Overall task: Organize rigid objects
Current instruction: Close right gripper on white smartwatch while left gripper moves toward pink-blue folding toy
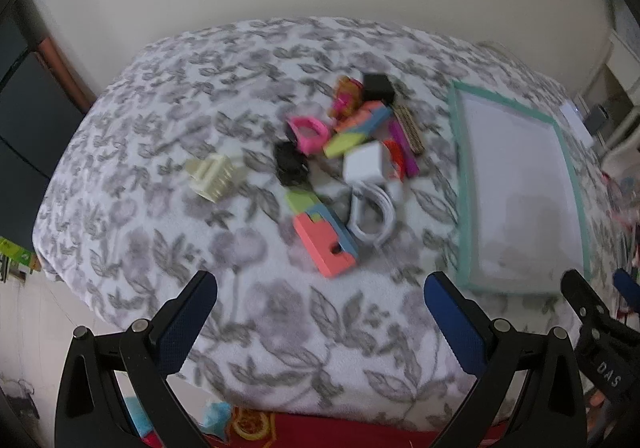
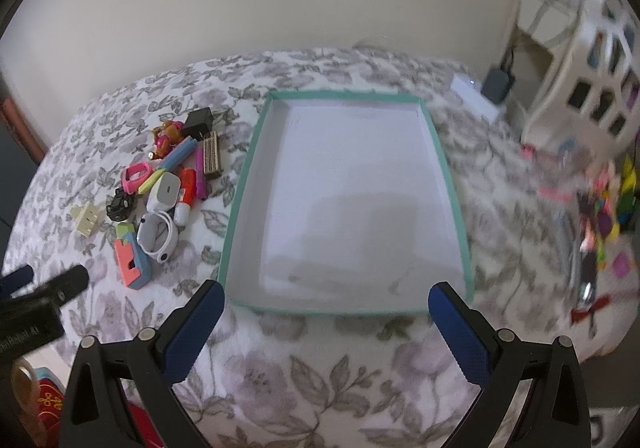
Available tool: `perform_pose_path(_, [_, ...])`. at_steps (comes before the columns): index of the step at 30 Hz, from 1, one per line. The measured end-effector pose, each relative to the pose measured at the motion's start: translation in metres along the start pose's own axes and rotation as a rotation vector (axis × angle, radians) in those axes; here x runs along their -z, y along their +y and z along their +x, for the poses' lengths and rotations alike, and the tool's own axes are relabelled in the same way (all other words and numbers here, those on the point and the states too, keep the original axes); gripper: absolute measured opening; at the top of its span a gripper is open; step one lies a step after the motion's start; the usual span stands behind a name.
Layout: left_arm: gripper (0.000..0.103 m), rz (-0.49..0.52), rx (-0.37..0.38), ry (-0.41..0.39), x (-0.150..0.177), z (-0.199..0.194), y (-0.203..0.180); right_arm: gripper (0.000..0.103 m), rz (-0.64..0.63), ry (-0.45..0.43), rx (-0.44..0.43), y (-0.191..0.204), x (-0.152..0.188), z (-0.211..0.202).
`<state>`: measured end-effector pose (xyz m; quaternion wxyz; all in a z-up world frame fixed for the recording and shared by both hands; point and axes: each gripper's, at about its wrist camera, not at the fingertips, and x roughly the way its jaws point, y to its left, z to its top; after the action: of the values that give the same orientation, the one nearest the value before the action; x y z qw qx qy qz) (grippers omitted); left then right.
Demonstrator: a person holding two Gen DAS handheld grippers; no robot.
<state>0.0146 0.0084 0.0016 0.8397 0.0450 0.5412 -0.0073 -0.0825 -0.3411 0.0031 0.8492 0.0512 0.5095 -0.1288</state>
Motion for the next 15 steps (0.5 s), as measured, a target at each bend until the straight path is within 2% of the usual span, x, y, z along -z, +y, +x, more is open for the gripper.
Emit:
perform_pose_path(2, [0.103,-0.048,-0.014,-0.022,-0.017,-0.008,0.012,0.103,-0.023,-0.019,-0.008,0.007,-0.014,-0.006])
perform_pose_path(5, [0.103,-0.108,-0.038,-0.02,-0.045,-0.013,0.028,0.103,-0.027,-0.033,-0.086,0.018,-0.041,-0.014])
perform_pose_path(9, [0.103,-0.206,-0.089,-0.014,-0.075,-0.012,0.049,0.103,-0.062,-0.05,-0.113,0.047,-0.076,-0.014])
perform_pose_path(12, [0.103,-0.267,-0.123,0.009,-0.084,0.002,0.06,0.103,-0.05,-0.035,-0.164,0.07,-0.091,-0.003])
perform_pose_path(15, [0.103,-0.318,-0.155,0.067,-0.08,0.03,0.069,0.103,-0.053,0.011,-0.208,0.095,-0.091,0.019])
